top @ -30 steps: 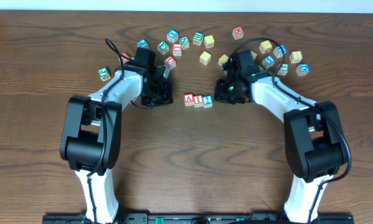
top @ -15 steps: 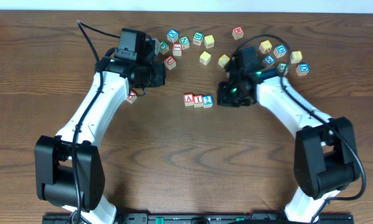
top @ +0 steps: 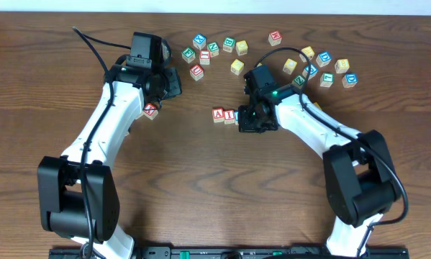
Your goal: Spell out AI2
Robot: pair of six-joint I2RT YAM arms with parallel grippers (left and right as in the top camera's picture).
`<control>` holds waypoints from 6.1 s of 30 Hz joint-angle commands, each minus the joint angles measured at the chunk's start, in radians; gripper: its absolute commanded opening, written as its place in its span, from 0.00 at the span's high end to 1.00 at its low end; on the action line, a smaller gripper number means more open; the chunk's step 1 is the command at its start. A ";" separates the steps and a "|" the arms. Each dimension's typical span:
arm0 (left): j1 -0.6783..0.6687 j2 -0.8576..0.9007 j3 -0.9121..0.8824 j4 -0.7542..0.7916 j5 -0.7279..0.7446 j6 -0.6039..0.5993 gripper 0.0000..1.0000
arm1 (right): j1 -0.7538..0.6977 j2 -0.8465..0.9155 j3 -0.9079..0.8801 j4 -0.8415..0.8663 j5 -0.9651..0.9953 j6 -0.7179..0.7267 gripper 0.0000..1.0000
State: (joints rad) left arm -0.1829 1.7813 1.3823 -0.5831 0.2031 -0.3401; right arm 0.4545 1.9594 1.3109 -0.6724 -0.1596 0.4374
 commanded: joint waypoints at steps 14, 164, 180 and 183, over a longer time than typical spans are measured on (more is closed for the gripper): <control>0.004 0.011 0.003 -0.004 -0.016 -0.006 0.92 | 0.005 0.031 -0.006 0.044 0.021 0.018 0.99; 0.003 0.011 0.003 -0.003 -0.011 -0.021 0.92 | 0.001 0.051 0.005 0.076 0.019 0.067 0.99; 0.003 0.011 0.003 0.005 -0.010 -0.021 0.92 | 0.002 0.055 0.004 0.162 0.019 0.062 0.99; 0.003 0.011 0.003 0.005 -0.010 -0.021 0.92 | 0.002 0.055 0.004 0.165 0.019 0.062 0.99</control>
State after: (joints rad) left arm -0.1833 1.7813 1.3823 -0.5793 0.2031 -0.3561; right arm 0.4637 2.0048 1.3098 -0.5106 -0.1555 0.5045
